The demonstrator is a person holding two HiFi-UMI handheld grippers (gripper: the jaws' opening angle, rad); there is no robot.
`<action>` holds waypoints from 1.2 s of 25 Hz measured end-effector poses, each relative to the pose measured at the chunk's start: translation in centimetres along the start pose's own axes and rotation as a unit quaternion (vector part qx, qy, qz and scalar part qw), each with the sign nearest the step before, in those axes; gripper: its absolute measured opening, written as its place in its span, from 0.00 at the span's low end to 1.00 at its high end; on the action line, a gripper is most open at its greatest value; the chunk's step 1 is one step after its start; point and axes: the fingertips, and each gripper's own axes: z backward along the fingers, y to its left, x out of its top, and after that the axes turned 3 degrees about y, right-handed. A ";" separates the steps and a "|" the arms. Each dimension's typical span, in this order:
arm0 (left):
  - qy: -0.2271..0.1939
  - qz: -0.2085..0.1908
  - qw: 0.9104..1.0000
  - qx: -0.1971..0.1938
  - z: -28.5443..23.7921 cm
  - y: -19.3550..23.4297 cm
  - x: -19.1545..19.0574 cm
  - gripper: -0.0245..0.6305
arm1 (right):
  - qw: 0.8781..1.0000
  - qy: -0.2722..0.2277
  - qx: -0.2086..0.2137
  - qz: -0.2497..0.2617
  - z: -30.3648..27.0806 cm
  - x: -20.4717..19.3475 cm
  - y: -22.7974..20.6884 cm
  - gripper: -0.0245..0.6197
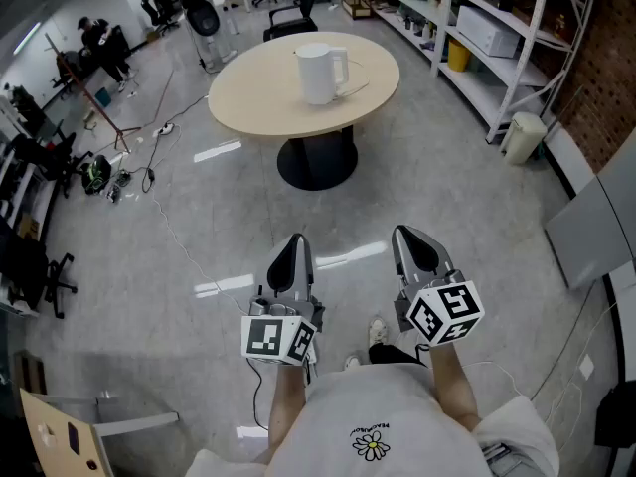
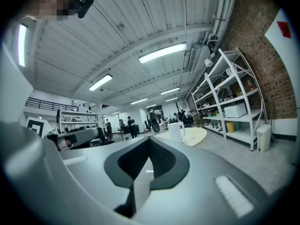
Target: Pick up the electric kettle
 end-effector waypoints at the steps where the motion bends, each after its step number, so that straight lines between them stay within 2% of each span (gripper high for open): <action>1: 0.001 0.003 1.000 0.002 -0.1 0.2 -0.2 0.04 | 1.000 0.001 0.000 0.001 -0.1 -0.1 -0.1 0.05; 6: 0.010 0.019 1.000 0.013 -1.0 1.4 -1.2 0.04 | 1.000 0.007 -0.004 -0.004 -0.8 -0.5 -0.9 0.05; 14: 0.032 0.022 0.999 0.010 -3.5 1.4 -2.8 0.04 | 0.999 0.021 -0.017 -0.016 -1.7 -1.3 -3.6 0.05; 19: 0.051 0.032 0.998 0.006 -6.4 1.2 -4.7 0.04 | 0.999 0.025 0.004 -0.036 -3.0 -1.7 -5.7 0.05; 24: 0.056 0.012 0.998 -0.003 -10.8 0.8 -5.3 0.04 | 0.996 0.015 0.012 -0.091 -5.1 -1.1 -9.6 0.05; 28: 0.030 -0.026 0.999 0.004 -15.2 0.8 -4.3 0.04 | 0.995 -0.014 0.027 -0.097 -7.2 0.8 -13.5 0.05; 30: 0.025 -0.034 0.999 0.009 -17.3 0.7 -3.7 0.04 | 0.995 -0.013 0.029 -0.095 -8.6 1.5 -14.9 0.06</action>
